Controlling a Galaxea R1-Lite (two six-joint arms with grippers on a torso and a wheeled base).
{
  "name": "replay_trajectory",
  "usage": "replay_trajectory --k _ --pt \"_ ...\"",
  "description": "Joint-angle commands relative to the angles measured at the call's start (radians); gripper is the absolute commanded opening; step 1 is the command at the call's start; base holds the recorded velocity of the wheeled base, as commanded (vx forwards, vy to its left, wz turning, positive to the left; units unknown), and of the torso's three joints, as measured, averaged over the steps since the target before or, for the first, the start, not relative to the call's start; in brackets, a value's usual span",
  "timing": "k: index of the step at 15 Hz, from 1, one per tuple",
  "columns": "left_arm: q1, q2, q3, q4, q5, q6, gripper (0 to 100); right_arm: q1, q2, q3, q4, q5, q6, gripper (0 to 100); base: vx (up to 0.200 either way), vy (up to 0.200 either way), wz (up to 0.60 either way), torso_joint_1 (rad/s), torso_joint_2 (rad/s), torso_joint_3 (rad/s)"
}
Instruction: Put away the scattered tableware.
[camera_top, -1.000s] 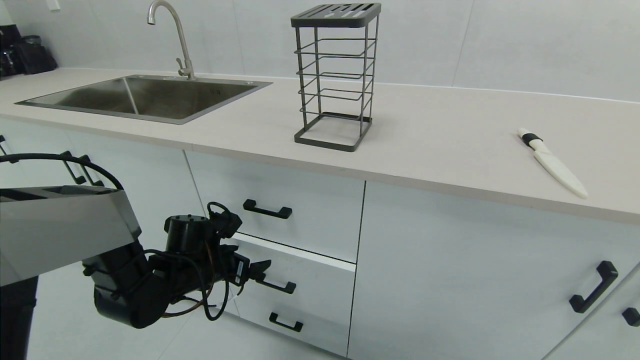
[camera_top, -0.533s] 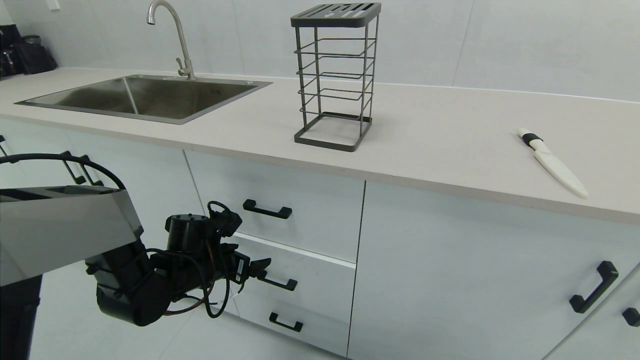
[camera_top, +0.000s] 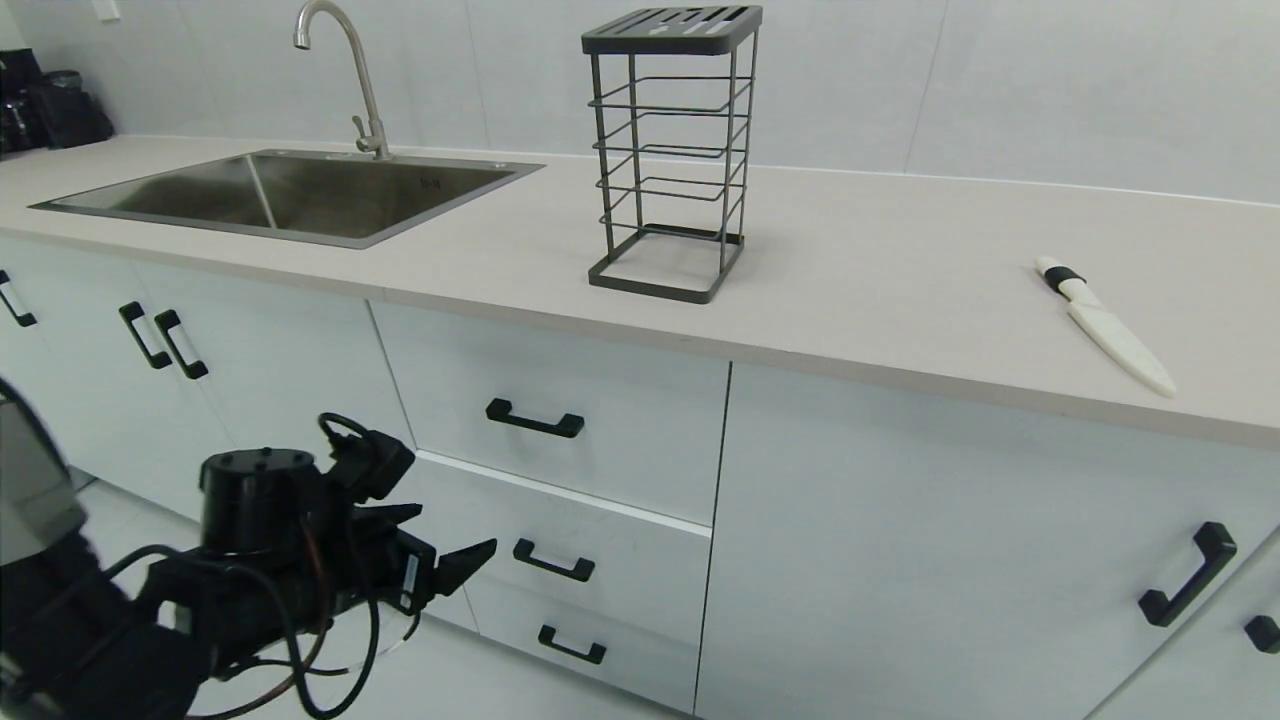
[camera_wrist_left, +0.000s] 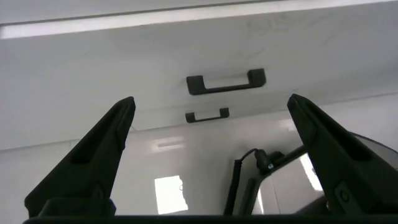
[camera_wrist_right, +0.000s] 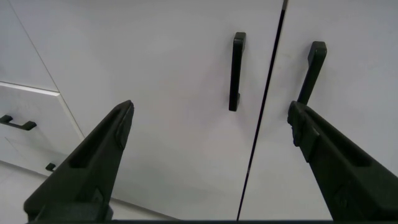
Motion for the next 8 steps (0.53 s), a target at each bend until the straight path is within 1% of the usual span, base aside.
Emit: replay_trajectory --k 1,3,5,6,7,8 --pt "0.052 -0.42 0.173 -0.003 -0.004 0.007 100 0.0 0.002 0.0 0.001 0.001 -0.002 100 0.0 0.0 0.0 0.0 0.0 0.0" --pt "0.053 -0.65 0.213 0.008 -0.005 -0.001 100 0.0 0.002 0.0 0.001 0.001 -0.002 100 0.0 0.0 0.0 0.0 0.0 0.0" --pt "0.053 -0.911 0.259 0.018 -0.004 0.002 100 0.0 0.002 0.0 0.001 0.0 -0.002 100 0.0 0.0 0.0 0.0 0.0 0.0" --pt "0.056 -1.049 0.269 0.052 -0.001 0.002 100 0.0 0.002 0.0 0.001 0.0 -0.002 100 0.0 0.0 0.0 0.0 0.0 0.0" --pt "0.062 -1.211 0.266 0.141 0.004 -0.001 100 0.0 0.002 0.0 0.001 0.0 -0.003 100 0.0 0.0 0.0 0.0 0.0 0.0" --pt "0.07 -1.363 0.256 0.255 0.009 -0.002 100 0.0 0.002 0.0 0.001 0.0 -0.002 100 0.0 0.0 0.0 0.0 0.0 0.0"
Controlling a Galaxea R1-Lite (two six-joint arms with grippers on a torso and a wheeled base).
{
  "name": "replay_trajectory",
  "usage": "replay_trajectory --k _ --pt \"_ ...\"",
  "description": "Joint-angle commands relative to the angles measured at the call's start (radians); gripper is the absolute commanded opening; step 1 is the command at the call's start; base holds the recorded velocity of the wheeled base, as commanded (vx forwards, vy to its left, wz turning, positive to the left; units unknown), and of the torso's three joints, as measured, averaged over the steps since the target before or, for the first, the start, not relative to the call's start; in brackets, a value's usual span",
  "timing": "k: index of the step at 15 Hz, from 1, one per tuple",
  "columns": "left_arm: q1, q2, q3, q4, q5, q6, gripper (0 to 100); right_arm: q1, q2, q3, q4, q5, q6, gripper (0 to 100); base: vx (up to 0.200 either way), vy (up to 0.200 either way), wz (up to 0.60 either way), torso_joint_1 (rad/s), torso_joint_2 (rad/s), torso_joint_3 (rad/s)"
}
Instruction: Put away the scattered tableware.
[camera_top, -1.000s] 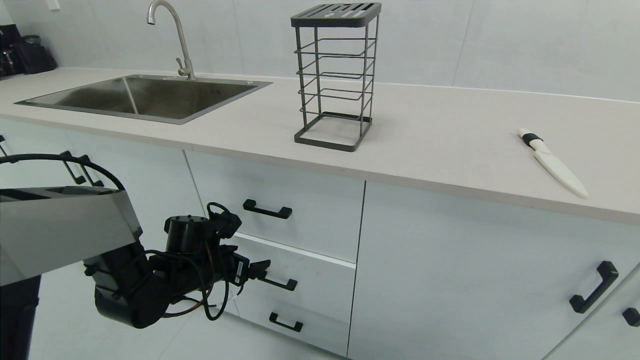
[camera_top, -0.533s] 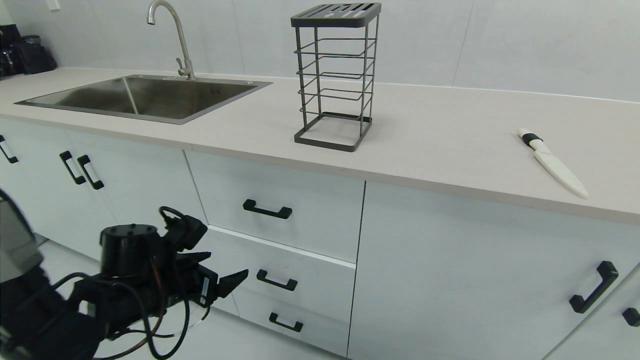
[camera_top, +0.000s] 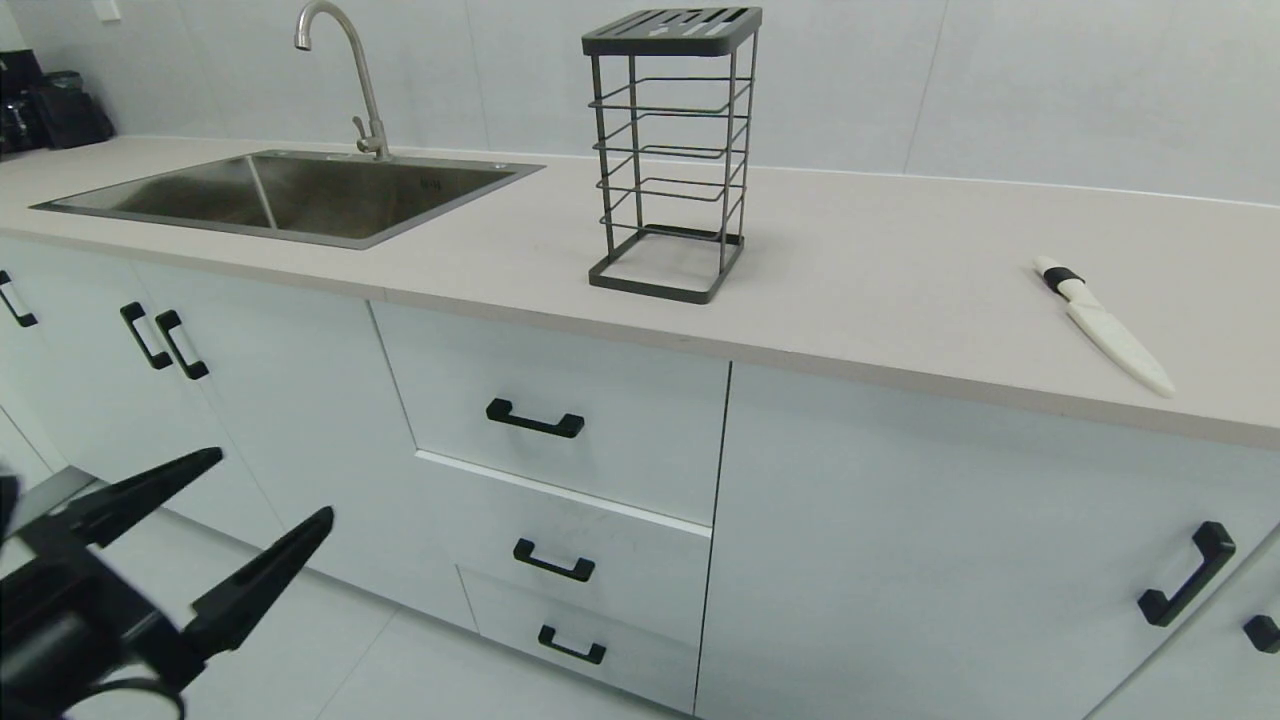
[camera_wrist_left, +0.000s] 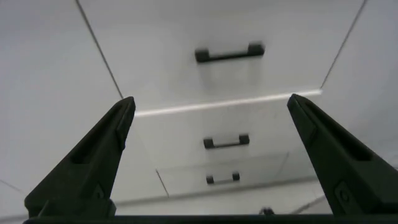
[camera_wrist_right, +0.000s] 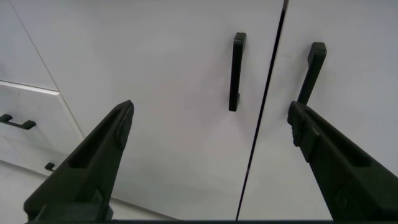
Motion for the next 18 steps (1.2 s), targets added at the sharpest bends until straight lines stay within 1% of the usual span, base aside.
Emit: replay_trajectory --k 1,2,3,4,5,6,7,8,9,10,11,12,16,18 --pt "0.026 -0.644 0.025 0.3 0.01 -0.003 100 0.0 0.002 0.0 0.0 0.0 0.001 100 0.0 0.0 0.0 0.0 0.0 0.0" --pt "0.046 -0.815 0.01 0.487 0.01 -0.003 100 0.0 0.002 0.0 0.0 0.0 0.001 100 0.0 0.0 0.0 0.0 0.0 0.0" --pt "0.065 -0.93 -0.004 0.659 0.01 -0.003 100 0.0 0.002 0.0 0.0 0.0 0.001 100 0.0 0.0 0.0 0.0 0.0 0.0" --pt "0.072 -0.917 -0.002 0.673 0.016 -0.023 100 0.0 0.002 0.0 0.0 0.0 0.001 100 0.0 0.0 0.0 0.0 0.0 0.0" --pt "0.095 -0.917 0.007 0.665 0.022 -0.078 100 0.0 0.002 0.0 0.0 0.002 0.001 100 0.0 0.0 0.0 0.0 0.0 0.0" --pt "0.134 -0.917 0.021 0.673 0.023 -0.097 100 0.0 0.002 0.0 0.0 0.0 0.001 100 0.0 0.0 -0.6 0.002 0.0 0.012" --pt "0.177 -0.919 0.035 0.687 0.022 -0.097 100 0.0 0.002 0.0 0.0 0.0 0.001 100 0.0 0.0 -0.6 -0.002 0.01 0.007" --pt "0.204 -0.963 0.05 0.768 0.025 -0.095 100 0.0 0.002 0.0 0.0 0.0 0.003 100 0.0 0.0 -0.6 -0.007 0.0 0.002" --pt "0.198 -0.986 0.05 0.819 0.027 -0.094 100 0.0 0.002 0.0 0.0 0.0 0.003 100 0.0 0.0 -0.6 -0.002 0.0 0.002" --pt "0.183 -1.013 0.05 0.951 0.077 -0.08 100 0.0 0.002 0.0 0.0 0.0 0.004 100 0.0 0.0 -0.6 -0.002 0.0 0.007" --pt "0.183 -1.013 0.05 0.977 0.157 -0.078 100 0.0 0.002 0.0 0.0 0.0 0.003 100 0.0 0.0 -0.6 0.002 0.0 -0.002" --pt "0.183 -1.013 0.05 0.983 0.18 -0.08 100 0.0 0.002 0.0 0.0 0.0 0.001 100 0.0 0.0 0.0 0.0 0.0 0.0" --pt "0.183 -1.013 0.05 0.984 0.172 -0.092 100 0.0 0.002 0.0 0.0 0.0 0.0 100 0.0 0.0 0.0 0.0 0.0 0.0" --pt "0.183 -1.013 0.05 0.983 0.172 -0.088 100 0.0 0.002 0.0 0.0 0.0 0.0 100 0.0 0.0 0.0 0.0 0.0 0.0"
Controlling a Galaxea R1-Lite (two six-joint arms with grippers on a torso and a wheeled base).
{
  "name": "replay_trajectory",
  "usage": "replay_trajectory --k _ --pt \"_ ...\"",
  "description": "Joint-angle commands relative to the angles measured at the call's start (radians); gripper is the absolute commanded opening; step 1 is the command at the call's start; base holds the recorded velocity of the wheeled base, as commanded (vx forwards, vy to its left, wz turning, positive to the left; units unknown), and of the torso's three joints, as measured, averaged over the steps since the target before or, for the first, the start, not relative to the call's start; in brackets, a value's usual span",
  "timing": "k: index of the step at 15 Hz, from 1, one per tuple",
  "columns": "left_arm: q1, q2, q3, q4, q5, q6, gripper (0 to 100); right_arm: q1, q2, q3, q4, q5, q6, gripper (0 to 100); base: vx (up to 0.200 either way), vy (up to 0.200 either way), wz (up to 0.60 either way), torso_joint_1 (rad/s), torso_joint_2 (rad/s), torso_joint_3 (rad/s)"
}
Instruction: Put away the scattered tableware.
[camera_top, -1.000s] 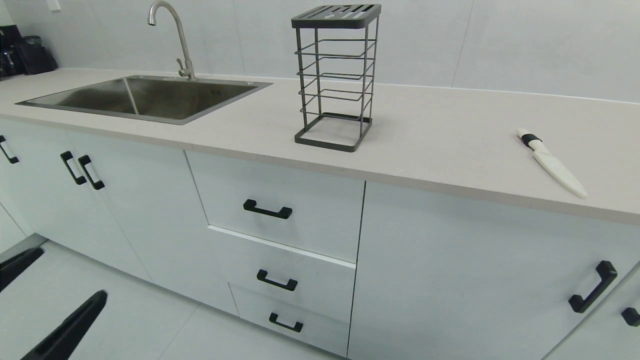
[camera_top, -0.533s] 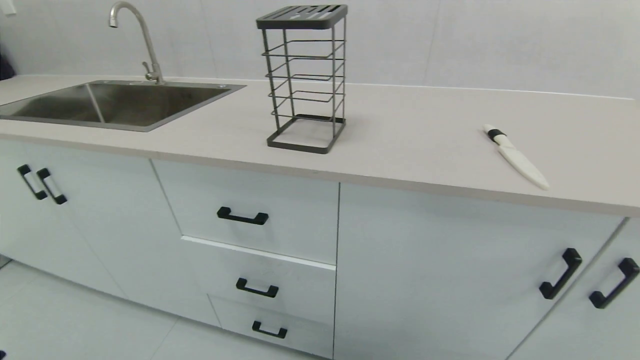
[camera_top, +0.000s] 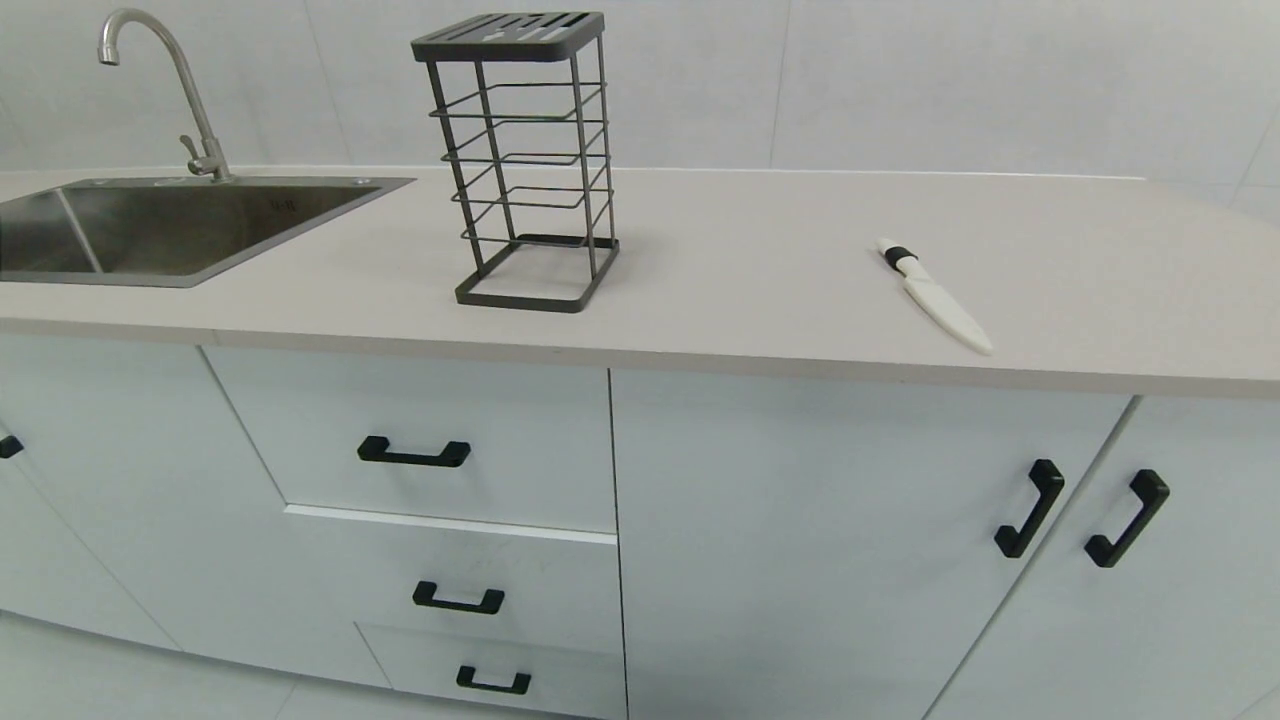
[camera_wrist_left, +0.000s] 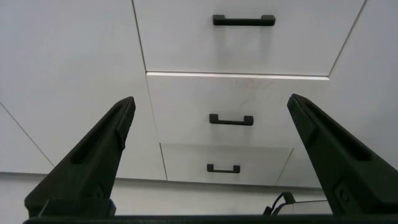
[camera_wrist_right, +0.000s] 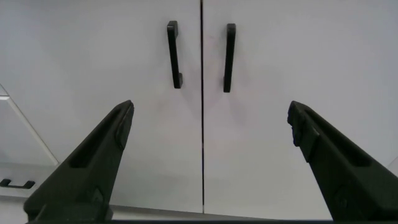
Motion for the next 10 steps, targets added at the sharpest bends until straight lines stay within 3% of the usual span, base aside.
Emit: replay_trajectory --k 1,10 --pt "0.0 0.002 0.0 0.001 0.0 -0.002 100 0.0 0.002 0.0 -0.001 0.001 0.0 100 0.0 0.0 0.0 0.0 0.0 0.0" --pt "0.0 0.002 0.0 0.001 0.0 -0.005 100 0.0 0.002 0.0 -0.001 0.0 0.0 100 0.0 0.0 0.0 0.031 -0.06 -0.029"
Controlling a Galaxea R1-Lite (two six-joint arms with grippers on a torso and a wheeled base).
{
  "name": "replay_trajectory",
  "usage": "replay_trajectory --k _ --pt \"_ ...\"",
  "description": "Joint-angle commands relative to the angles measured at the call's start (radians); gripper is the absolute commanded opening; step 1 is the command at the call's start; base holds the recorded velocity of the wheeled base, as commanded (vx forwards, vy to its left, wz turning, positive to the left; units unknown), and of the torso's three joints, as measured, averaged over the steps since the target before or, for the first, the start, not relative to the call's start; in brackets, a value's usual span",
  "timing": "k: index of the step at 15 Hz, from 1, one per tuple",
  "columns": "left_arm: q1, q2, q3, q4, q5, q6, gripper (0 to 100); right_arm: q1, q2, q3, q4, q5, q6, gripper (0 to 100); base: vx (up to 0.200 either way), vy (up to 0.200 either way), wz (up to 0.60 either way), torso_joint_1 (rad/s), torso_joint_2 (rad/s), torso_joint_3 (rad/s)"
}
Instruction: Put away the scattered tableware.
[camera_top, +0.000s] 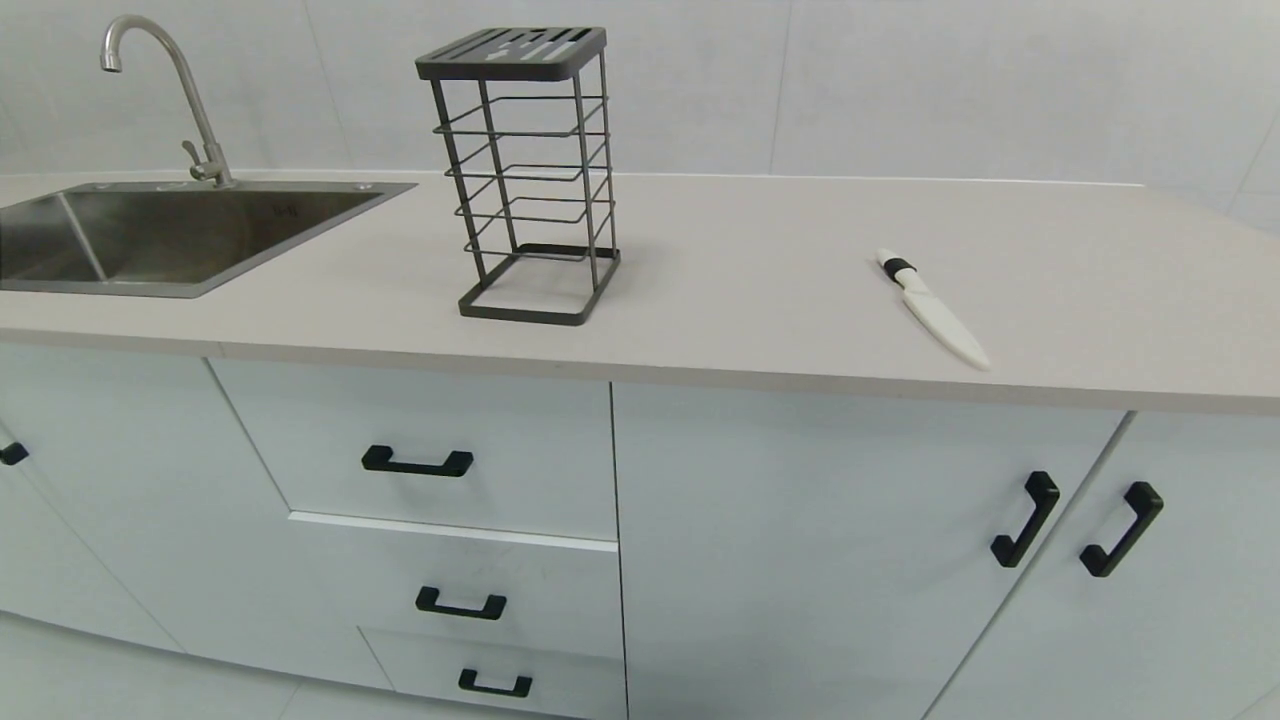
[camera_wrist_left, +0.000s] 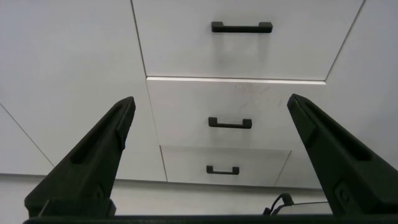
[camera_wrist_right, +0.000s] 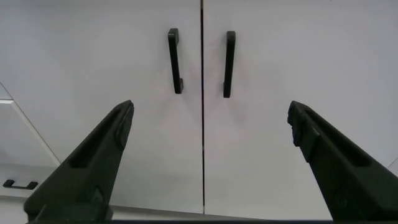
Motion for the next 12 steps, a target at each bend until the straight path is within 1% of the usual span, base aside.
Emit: replay_trajectory --k 1,2,4,7,9,10,12 --pt "0.0 0.002 0.0 0.0 0.001 0.0 100 0.0 0.002 0.0 0.0 0.0 0.0 100 0.0 0.0 0.0 0.0 0.0 0.0" --pt "0.0 0.002 0.0 0.0 0.001 0.0 100 0.0 0.002 0.0 0.0 0.0 0.0 100 0.0 0.0 0.0 0.051 -0.07 -0.032" --pt "0.0 0.002 0.0 0.0 0.001 -0.002 100 0.0 0.002 0.0 0.0 0.0 0.0 100 0.0 0.0 0.0 0.151 -0.32 -0.166" --pt "0.0 0.002 0.0 0.0 0.001 -0.002 100 0.0 0.002 0.0 0.0 0.0 0.0 100 0.0 0.0 0.0 0.191 -0.43 -0.22" --pt "0.0 0.002 0.0 0.0 0.001 -0.002 100 0.0 0.002 0.0 0.0 0.0 0.0 100 0.0 0.0 0.0 0.041 -0.46 -0.229" --pt "0.0 0.002 0.0 0.0 0.001 -0.002 100 0.0 0.002 0.0 0.0 0.0 0.002 100 0.0 0.0 0.0 0.232 -0.49 -0.227" --pt "0.0 0.002 0.0 0.0 0.001 -0.003 100 0.0 0.002 0.0 0.0 0.0 0.002 100 0.0 0.0 0.0 0.356 -0.48 -0.244"
